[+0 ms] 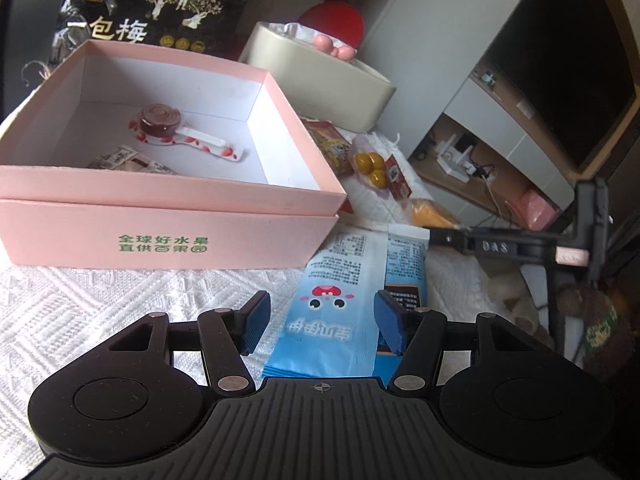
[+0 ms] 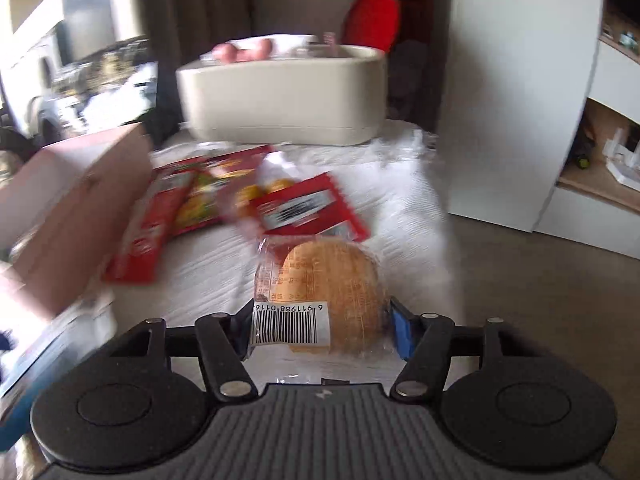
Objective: Organize snacks
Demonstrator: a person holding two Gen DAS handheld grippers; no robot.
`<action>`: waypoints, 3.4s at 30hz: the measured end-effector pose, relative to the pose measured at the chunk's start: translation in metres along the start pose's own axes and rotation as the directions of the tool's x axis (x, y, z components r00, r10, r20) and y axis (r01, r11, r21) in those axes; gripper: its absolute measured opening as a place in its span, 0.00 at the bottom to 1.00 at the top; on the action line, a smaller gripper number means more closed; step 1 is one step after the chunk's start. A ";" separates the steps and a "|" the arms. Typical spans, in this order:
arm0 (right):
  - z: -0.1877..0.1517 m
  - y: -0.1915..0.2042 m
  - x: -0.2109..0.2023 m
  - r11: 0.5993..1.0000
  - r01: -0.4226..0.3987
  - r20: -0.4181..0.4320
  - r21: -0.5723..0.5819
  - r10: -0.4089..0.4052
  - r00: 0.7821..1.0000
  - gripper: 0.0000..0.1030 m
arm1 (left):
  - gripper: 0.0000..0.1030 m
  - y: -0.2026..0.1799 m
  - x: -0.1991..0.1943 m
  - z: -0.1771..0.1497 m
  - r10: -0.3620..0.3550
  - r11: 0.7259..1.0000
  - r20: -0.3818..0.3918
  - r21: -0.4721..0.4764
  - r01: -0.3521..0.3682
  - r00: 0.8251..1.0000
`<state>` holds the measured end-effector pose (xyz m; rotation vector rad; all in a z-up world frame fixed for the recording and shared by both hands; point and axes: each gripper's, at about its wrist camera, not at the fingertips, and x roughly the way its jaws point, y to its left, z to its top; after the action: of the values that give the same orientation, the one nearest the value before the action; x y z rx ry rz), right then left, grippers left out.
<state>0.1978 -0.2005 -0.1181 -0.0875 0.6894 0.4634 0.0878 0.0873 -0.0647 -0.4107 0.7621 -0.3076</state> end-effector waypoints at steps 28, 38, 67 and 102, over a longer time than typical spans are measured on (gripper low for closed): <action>-0.059 0.146 -0.066 0.907 0.111 0.155 -0.406 -0.051 0.987 0.72 | 0.51 0.013 -0.099 -0.034 0.373 0.925 0.110 0.039 -0.379 0.921; -0.067 0.100 -0.063 0.964 0.120 0.118 -0.239 -0.094 0.989 0.79 | 0.53 -0.046 -0.054 -0.048 0.239 0.946 0.037 0.216 -0.241 0.970; -0.085 0.069 -0.051 0.993 0.120 0.055 -0.018 -0.119 0.991 0.90 | 0.88 -0.007 -0.046 -0.047 0.454 0.867 0.043 0.207 -0.453 0.890; -0.057 0.153 -0.063 0.959 -0.195 0.028 -0.204 0.205 0.978 0.57 | 0.87 -0.022 -0.063 -0.076 0.359 0.910 -0.020 0.229 -0.346 0.933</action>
<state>0.0541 -0.1010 -0.1108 -0.1974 0.6046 0.7277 -0.0124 0.0750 -0.0663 -0.0469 0.8368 -0.0625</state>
